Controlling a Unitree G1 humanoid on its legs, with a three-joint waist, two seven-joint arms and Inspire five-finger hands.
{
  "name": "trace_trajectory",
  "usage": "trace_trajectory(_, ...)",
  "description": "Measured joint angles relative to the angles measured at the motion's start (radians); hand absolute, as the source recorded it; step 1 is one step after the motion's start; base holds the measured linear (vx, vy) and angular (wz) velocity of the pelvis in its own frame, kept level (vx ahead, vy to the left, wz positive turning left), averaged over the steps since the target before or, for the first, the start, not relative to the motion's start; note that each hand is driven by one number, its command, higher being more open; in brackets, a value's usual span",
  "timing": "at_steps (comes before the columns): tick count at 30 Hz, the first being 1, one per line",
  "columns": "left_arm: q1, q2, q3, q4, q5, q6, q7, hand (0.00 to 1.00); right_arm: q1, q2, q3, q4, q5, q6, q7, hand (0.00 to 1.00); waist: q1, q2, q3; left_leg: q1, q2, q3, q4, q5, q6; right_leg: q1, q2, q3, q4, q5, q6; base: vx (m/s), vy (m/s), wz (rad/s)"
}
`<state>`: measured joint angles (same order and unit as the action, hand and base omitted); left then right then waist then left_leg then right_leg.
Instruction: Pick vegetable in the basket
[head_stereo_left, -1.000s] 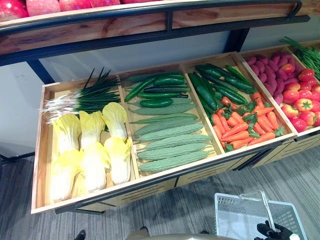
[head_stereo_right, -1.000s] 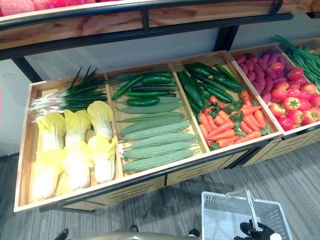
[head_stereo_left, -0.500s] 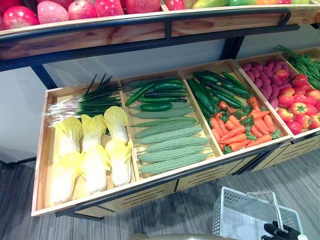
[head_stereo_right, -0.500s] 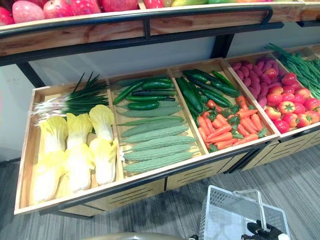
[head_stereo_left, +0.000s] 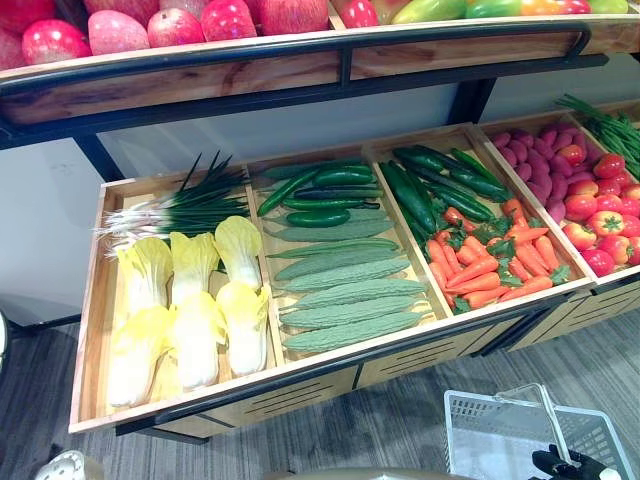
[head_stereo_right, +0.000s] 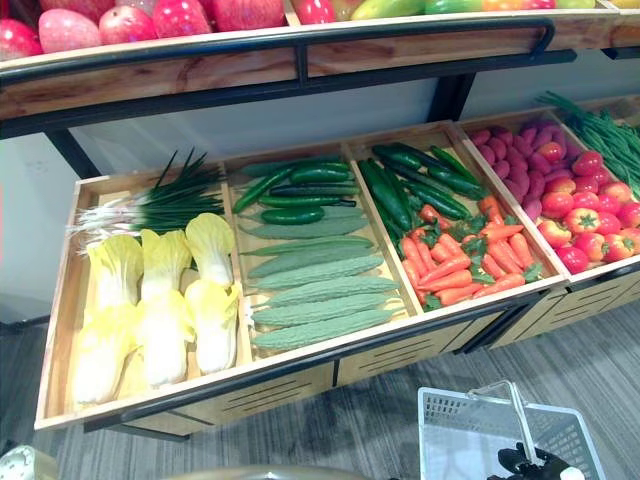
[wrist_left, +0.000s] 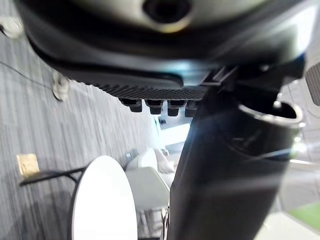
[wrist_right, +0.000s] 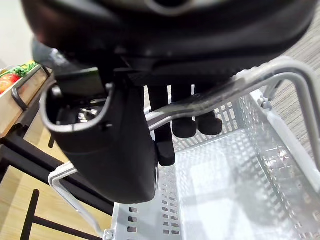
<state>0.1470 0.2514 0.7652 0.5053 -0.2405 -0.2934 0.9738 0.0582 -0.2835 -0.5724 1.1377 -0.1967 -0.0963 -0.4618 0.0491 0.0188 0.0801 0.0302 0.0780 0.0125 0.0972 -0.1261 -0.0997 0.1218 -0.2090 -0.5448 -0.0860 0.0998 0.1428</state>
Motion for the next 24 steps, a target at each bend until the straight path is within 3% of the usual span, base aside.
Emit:
trace_trajectory(5, 0.024, -0.016, -0.095, -0.077, 0.017, 0.073, -0.219, 1.0, 0.001, 0.003, -0.027, -0.024, 0.0, 0.005, 0.017, 0.0, 0.002, 0.008, -0.001, 0.003, -0.001, 0.0, 0.002, 0.0, 0.001, 0.002, -0.001, -0.001, 0.0, 0.0, 0.0, -0.01, 0.0, 0.0)
trace_trajectory(10, 0.048, -0.016, -0.21, -0.101, 0.033, 0.202, -0.455, 1.0, 0.001, 0.003, -0.033, -0.06, 0.0, 0.015, 0.041, 0.0, 0.003, 0.018, 0.006, -0.001, -0.001, -0.001, 0.005, -0.004, 0.007, 0.003, -0.001, -0.001, 0.0, 0.0, -0.001, -0.04, -0.001, 0.0)
trace_trajectory(16, 0.06, 0.034, -0.309, -0.103, 0.031, 0.298, -0.67, 1.0, -0.005, -0.001, -0.026, -0.081, -0.007, 0.033, 0.066, 0.0, 0.006, 0.045, 0.021, -0.003, -0.002, -0.002, 0.01, -0.005, 0.01, 0.002, -0.001, -0.001, 0.001, -0.001, -0.001, -0.01, 0.0, 0.0)
trace_trajectory(24, 0.08, 0.108, -0.405, -0.189, 0.003, 0.361, -0.871, 1.0, -0.003, -0.047, -0.013, -0.081, -0.038, 0.035, 0.09, 0.0, 0.027, 0.064, 0.031, -0.011, -0.008, -0.015, 0.02, -0.008, 0.015, 0.003, -0.006, -0.011, 0.001, -0.001, -0.002, -0.01, 0.003, 0.04)
